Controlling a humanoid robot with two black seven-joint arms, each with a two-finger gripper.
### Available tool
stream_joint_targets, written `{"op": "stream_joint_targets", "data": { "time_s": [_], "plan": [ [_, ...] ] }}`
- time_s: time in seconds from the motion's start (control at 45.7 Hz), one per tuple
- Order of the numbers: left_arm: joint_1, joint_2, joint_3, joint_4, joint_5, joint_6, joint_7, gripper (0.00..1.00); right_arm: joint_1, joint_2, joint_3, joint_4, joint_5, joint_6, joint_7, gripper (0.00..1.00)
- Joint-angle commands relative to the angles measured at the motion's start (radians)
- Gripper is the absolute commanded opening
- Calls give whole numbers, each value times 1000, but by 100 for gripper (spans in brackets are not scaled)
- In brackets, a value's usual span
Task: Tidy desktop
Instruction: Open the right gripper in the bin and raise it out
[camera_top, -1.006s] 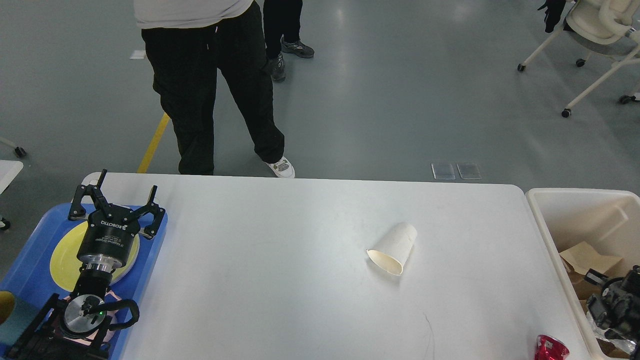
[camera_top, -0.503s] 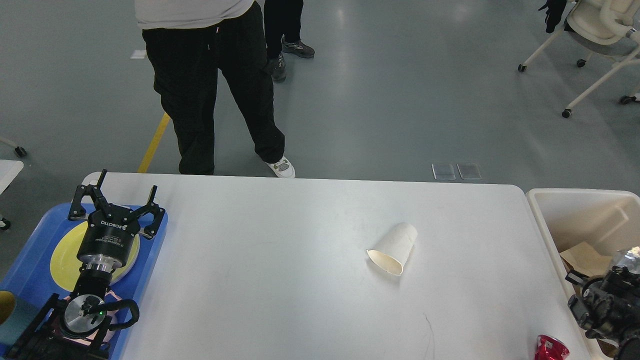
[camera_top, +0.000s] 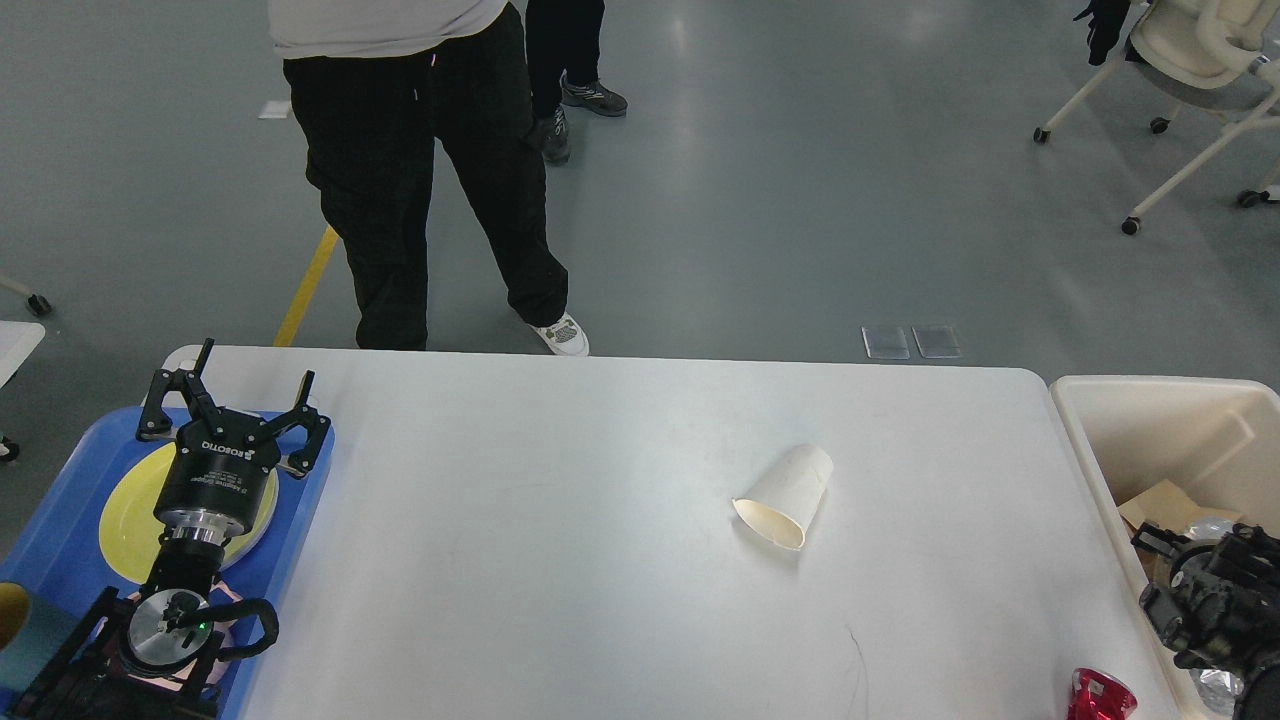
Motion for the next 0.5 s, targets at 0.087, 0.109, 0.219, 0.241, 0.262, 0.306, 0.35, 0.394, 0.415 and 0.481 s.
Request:
{"op": "stream_joint_targets", "data": {
  "time_s": [0.087,0.109,0.219,0.241,0.262,0.306,0.35,0.394,0.415,0.481],
  "plan": [
    [0,0,0,0,0,0,1,96,248,-159,-3,333,-19,26,-5,100],
    [0,0,0,0,0,0,1,96,284,-176,-10,374,-19,29,-8,100],
    [0,0,0,0,0,0,-1,96,472,-231,-55,554,-38,116,-28,100],
    [-2,0,0,0,0,0,-1,96,508,-237,-70,578,-45,148,-37,100],
    [0,0,0,0,0,0,-1,96,544,-239,-85,597,-46,184,-49,100],
    [0,0,0,0,0,0,-1,96,612,-239,-115,630,-46,260,-72,100],
    [-2,0,0,0,0,0,1,96,681,-236,-135,663,-43,340,-86,100],
    [0,0,0,-1,0,0,1,96,753,-231,-153,698,-43,418,-95,100],
    [-2,0,0,0,0,0,1,96,791,-230,-165,715,-43,454,-97,100],
    [0,0,0,0,0,0,-1,96,900,-219,-199,765,-43,547,-97,100]
  ]
}}
